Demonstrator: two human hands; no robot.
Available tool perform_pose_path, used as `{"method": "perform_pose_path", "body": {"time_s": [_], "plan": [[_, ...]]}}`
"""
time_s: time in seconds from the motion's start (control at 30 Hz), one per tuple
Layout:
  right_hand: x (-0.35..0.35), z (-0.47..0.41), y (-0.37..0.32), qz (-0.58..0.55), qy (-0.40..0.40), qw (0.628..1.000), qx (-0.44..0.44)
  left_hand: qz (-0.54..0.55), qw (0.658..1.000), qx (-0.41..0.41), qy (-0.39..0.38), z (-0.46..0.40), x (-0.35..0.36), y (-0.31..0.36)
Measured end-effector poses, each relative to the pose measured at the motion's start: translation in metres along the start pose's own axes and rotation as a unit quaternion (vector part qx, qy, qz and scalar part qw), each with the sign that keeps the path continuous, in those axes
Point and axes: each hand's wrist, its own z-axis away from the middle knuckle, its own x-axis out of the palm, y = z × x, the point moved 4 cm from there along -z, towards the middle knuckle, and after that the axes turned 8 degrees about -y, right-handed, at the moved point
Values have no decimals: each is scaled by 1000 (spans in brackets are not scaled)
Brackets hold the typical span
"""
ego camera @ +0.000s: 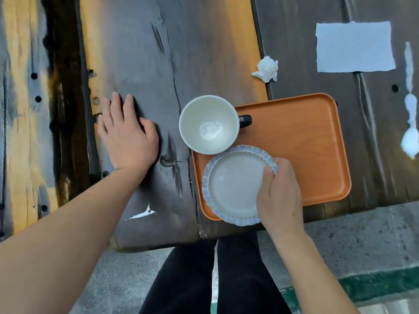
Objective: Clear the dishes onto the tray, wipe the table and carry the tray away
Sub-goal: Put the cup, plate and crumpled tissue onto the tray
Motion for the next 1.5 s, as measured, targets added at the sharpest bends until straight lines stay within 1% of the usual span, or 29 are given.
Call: {"method": "perform_pose_path", "body": {"time_s": [0.17,0.3,0.6,0.73,0.8,0.83,0.9,1.0,1.1,1.17,1.23,1.3,1.4,1.5], "plan": [[8,-1,6,57,42,997,-15,6,1000,-5,-8,0,0,0],[11,0,7,53,61,997,-9,6,1000,-4,-13,-1,0,0],[8,-4,7,38,41,998,1,-2,1000,-2,-17,-1,-1,1],[1,-8,6,33,8,999,10,16,999,-8,-35,-7,-8,7],[-1,-11,6,47,-10,999,0,21,998,-10,-50,-20,-14,13],[-2,-13,7,59,-18,998,-7,14,998,5,-55,-30,-16,19],[-5,-15,7,76,-38,996,-18,4,996,62,-58,-50,-18,40],[-16,-21,3,77,-53,994,-49,3,981,183,-59,-81,-17,89],[-40,-44,2,55,3,997,-59,-49,948,309,-49,-107,-7,144],[-55,-69,1,37,47,996,-61,-66,930,357,-58,-119,6,173],[-65,-97,-4,34,74,994,-78,-57,926,366,-74,-126,21,190],[-71,-122,-13,42,82,989,-118,-52,933,349,-72,-126,32,192],[-70,-155,-29,86,60,978,-179,-49,942,328,-58,-125,37,188],[-63,-185,-42,163,37,966,-197,-44,944,321,-62,-125,35,189]]}}
